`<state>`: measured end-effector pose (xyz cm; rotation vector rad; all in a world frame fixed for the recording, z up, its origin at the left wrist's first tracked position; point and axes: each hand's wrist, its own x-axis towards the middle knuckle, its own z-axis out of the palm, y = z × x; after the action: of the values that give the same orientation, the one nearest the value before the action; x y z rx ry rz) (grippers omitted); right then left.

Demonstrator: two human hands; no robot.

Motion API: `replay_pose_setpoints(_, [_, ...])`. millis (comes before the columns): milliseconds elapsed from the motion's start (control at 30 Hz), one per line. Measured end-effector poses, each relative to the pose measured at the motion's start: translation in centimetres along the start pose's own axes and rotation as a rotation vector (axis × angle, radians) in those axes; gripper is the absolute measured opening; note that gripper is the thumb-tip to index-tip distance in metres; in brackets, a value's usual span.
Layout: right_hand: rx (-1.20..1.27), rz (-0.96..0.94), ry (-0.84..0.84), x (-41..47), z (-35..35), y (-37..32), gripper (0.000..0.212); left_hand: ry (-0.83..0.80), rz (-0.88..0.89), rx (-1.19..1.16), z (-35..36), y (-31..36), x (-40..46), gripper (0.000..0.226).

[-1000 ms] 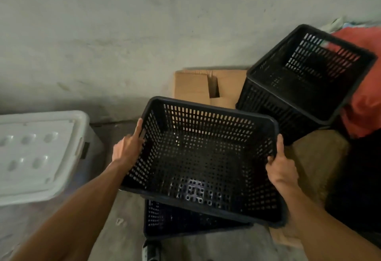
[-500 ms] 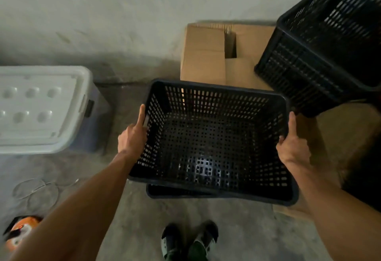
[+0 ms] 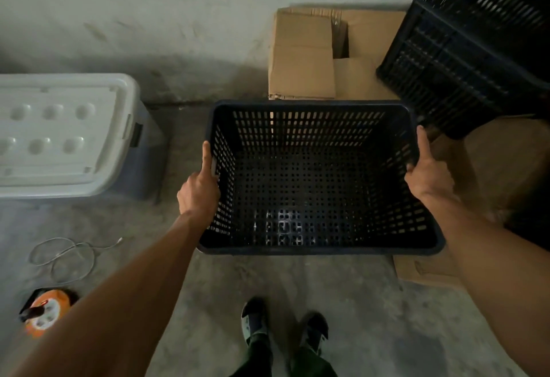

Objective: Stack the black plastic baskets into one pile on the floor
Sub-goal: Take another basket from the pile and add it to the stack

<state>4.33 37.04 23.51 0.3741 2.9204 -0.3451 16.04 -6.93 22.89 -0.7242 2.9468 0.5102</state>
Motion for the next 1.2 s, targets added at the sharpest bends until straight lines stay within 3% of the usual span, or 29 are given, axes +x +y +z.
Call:
replay_pose_setpoints(333, [0.04, -0.054, -0.047, 0.5, 0.1, -0.1, 0.095, 0.002, -0.033, 0.026, -0.1, 0.0, -0.2, 0.093])
replay_pose_setpoints(700, [0.082, -0.067, 0.039, -0.5, 0.9, -0.2, 0.092, 0.088, 0.019, 0.148, 0.4, -0.8, 2.2, 0.088])
replay_pose_setpoints(1200, [0.053, -0.048, 0.009, -0.3, 1.0, -0.3, 0.091, 0.054, 0.009, 0.088, 0.6, -1.7, 0.6, 0.092])
